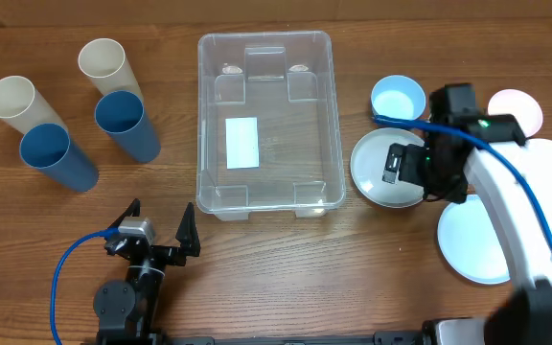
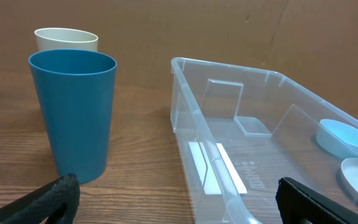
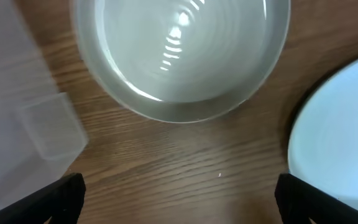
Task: Pack container
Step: 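Move the right gripper to the white plate and grasp its rim, then carry the white plate into the bin and release it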
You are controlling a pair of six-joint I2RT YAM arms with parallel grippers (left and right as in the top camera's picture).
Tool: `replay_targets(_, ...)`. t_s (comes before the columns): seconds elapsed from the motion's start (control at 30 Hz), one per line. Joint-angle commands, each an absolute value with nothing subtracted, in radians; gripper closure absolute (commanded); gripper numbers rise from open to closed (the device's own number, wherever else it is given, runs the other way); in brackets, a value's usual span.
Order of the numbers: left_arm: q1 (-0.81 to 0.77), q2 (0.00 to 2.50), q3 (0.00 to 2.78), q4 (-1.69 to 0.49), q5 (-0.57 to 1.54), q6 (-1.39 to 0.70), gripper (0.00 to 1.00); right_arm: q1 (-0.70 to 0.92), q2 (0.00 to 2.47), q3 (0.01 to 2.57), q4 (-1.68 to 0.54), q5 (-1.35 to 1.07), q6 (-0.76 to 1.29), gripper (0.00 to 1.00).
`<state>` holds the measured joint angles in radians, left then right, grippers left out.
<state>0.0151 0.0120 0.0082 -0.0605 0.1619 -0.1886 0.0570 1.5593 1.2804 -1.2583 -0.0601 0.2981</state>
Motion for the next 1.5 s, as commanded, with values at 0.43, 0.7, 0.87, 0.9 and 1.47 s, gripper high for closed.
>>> replay_targets(0.43,0.020,0.004,0.005,-0.062,0.175,-0.203,0.00,-0.047,1.652,1.194,-1.078,-0.017,0.706,0.07)
replay_targets(0.7,0.020,0.004,0.005,-0.062,0.175,-0.203,0.00,-0.048,1.652,0.982,-0.910,-0.002,0.760,0.18)
replay_targets(0.87,0.020,0.004,0.005,-0.062,0.175,-0.203,0.00,-0.048,1.652,0.904,-0.804,-0.001,0.760,0.36)
replay_targets(0.9,0.020,0.004,0.005,-0.062,0.175,-0.203,0.00,-0.048,1.652,0.894,-0.787,-0.001,0.760,0.42)
replay_targets(1.47,0.020,0.004,0.005,-0.062,0.175,-0.203,0.00,-0.048,1.610,0.876,-0.830,0.009,0.731,0.96)
